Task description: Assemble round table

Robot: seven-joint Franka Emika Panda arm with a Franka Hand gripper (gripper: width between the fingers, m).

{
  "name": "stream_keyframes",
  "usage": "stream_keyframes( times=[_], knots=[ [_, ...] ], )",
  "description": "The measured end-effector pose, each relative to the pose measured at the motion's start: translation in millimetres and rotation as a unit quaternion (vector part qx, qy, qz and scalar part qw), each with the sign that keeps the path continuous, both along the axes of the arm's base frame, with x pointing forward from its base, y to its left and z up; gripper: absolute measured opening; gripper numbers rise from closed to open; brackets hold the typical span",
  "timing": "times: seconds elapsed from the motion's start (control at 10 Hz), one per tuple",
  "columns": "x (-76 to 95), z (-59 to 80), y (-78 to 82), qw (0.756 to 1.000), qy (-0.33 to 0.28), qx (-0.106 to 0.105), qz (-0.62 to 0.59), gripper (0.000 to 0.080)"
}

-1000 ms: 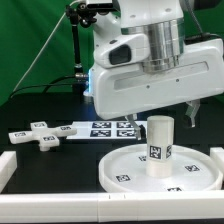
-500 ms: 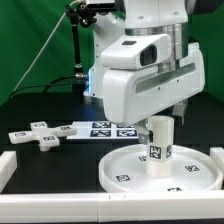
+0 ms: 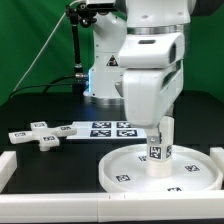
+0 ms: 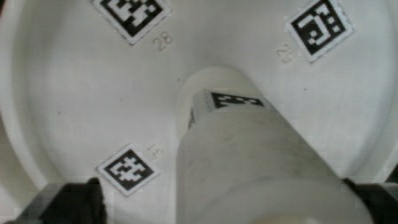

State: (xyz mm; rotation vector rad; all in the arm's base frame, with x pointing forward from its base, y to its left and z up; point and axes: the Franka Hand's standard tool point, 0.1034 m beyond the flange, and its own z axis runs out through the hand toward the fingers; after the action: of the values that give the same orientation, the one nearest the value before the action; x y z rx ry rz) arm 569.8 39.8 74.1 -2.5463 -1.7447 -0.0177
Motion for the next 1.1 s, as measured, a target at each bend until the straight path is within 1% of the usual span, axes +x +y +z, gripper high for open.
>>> stream_keyframes(
  times=[0.4, 0.5, 0.7, 0.8, 1.0, 1.1],
  knots=[
    [-1.0, -2.4, 4.6, 0.99, -0.005, -0.018, 0.137, 0.0649],
    [-0.9, -2.4, 4.0, 0.984, -0.005, -0.023, 0.175, 0.0649],
    [-0.7, -2.6, 0.8, 0.976, -0.006, -0.026, 0.217, 0.0649],
    [-0.7, -2.8, -1.2, 0.967, -0.006, -0.029, 0.254, 0.0649],
    [-0.9, -3.0, -1.1, 0.968, -0.006, -0.029, 0.248, 0.0649],
    [-1.0, -3.2, -1.3, 0.968, -0.005, -0.029, 0.248, 0.0527]
  ],
)
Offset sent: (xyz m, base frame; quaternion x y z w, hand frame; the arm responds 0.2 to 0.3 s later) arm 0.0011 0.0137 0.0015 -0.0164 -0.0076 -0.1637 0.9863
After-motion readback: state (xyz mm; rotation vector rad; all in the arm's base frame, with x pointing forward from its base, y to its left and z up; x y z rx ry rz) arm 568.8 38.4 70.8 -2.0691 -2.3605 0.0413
